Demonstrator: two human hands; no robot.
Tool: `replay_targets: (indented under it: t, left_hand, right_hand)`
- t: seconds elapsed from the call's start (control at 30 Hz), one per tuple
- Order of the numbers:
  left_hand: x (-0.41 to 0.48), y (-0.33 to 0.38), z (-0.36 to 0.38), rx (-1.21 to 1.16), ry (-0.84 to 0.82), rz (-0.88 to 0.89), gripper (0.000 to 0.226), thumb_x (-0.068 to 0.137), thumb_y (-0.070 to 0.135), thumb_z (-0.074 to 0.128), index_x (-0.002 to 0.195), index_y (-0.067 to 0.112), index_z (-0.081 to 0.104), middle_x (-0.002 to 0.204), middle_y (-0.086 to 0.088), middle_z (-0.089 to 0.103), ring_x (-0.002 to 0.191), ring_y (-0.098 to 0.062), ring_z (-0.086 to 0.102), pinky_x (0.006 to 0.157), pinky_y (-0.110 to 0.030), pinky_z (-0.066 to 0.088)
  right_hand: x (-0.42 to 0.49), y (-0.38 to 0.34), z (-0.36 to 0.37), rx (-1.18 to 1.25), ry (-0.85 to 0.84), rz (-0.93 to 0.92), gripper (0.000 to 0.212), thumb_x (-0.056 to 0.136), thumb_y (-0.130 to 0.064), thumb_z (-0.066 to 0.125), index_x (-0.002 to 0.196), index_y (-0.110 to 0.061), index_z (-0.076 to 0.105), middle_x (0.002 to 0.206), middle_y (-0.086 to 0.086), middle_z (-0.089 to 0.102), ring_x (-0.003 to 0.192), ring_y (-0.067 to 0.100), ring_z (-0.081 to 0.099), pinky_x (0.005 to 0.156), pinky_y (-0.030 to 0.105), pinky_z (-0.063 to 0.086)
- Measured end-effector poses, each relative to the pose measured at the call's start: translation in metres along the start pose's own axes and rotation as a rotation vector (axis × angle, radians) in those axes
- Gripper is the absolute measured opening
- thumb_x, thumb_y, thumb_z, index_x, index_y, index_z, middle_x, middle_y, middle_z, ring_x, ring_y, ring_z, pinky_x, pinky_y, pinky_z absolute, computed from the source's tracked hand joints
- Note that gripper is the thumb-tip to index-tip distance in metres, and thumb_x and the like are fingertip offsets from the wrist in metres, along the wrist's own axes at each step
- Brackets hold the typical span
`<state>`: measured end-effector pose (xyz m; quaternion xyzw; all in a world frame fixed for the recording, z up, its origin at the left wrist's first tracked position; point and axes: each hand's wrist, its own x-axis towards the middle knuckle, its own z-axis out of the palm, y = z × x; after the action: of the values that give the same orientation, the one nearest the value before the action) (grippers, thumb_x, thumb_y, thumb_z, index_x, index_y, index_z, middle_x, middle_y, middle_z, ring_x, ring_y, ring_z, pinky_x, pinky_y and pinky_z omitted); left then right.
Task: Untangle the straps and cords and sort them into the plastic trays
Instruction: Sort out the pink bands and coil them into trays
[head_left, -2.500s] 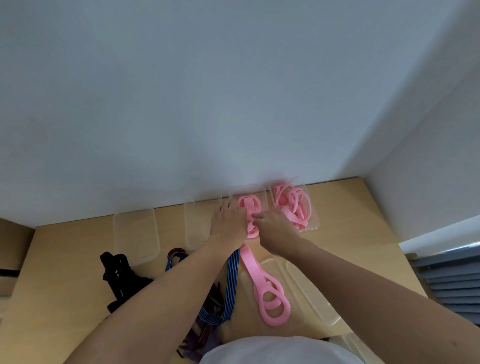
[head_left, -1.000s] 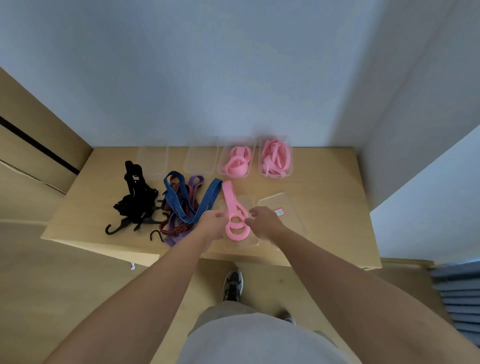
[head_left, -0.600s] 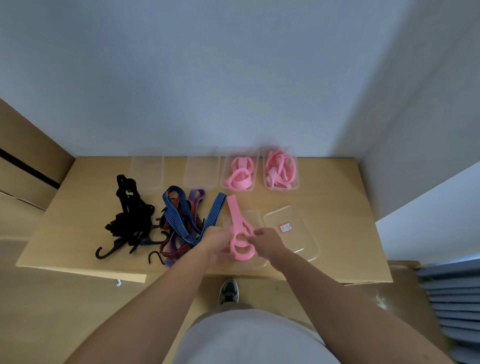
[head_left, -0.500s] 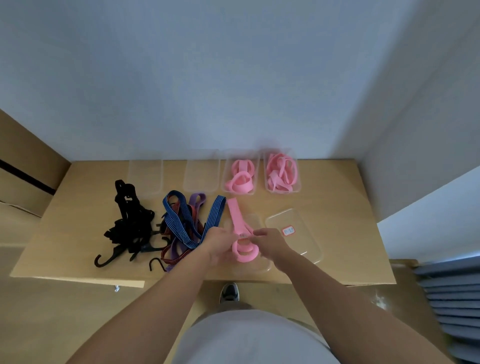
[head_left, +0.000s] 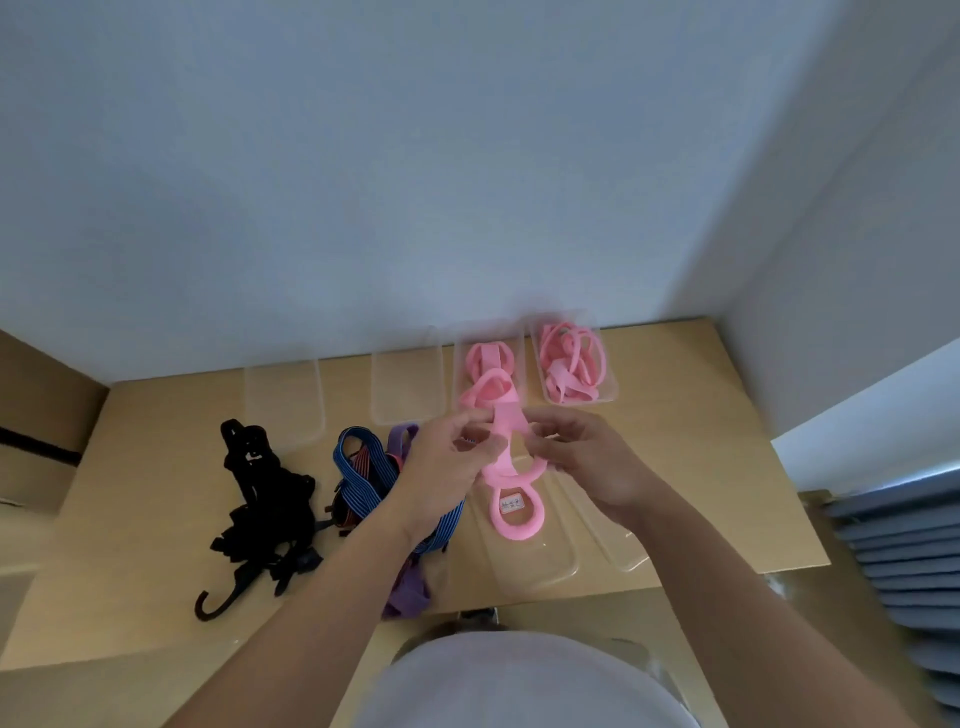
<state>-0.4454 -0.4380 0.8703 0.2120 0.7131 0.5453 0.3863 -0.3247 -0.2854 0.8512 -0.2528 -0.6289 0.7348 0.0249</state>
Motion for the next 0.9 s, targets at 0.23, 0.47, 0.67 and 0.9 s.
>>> replay_targets:
  t: [0.23, 0.47, 0.67, 0.9]
  left_hand:
    - [-0.012, 0.032, -0.006, 0.028, -0.077, 0.141, 0.016, 0.095, 0.015, 0.07, 0.108, 0.021, 0.078, 0.093, 0.003, 0.077, 0.082, -0.008, 0.066, 0.074, -0.025, 0.052]
    - [-0.001, 0.061, -0.013, 0.165, -0.057, 0.365, 0.014, 0.093, 0.015, 0.073, 0.105, 0.019, 0.08, 0.129, 0.007, 0.063, 0.114, -0.011, 0.065, 0.08, -0.024, 0.058]
    - [0.0, 0.097, -0.018, 0.148, -0.061, 0.512, 0.025, 0.096, 0.014, 0.069, 0.109, 0.034, 0.076, 0.117, 0.015, 0.071, 0.101, -0.016, 0.071, 0.08, -0.034, 0.059]
    - [0.009, 0.125, -0.023, 0.074, 0.003, 0.546, 0.018, 0.094, 0.005, 0.07, 0.111, 0.009, 0.076, 0.101, 0.001, 0.078, 0.092, -0.019, 0.075, 0.078, -0.037, 0.062]
  right_hand:
    - [-0.023, -0.041, 0.006, 0.121, 0.059, -0.118, 0.015, 0.087, -0.022, 0.072, 0.095, -0.01, 0.078, 0.092, 0.016, 0.073, 0.086, 0.026, 0.065, 0.084, 0.036, 0.05]
    - [-0.032, -0.076, 0.004, -0.037, 0.147, -0.236, 0.011, 0.082, -0.022, 0.076, 0.087, -0.013, 0.08, 0.119, 0.002, 0.069, 0.119, 0.01, 0.06, 0.103, 0.034, 0.042]
    - [-0.035, -0.111, 0.011, 0.008, 0.176, -0.379, 0.019, 0.09, -0.013, 0.069, 0.102, 0.0, 0.074, 0.094, 0.015, 0.075, 0.087, 0.025, 0.07, 0.082, 0.041, 0.054]
    - [-0.03, -0.139, 0.019, -0.061, 0.329, -0.501, 0.01, 0.092, -0.01, 0.069, 0.099, -0.008, 0.075, 0.087, 0.006, 0.078, 0.077, 0.024, 0.073, 0.071, 0.044, 0.054]
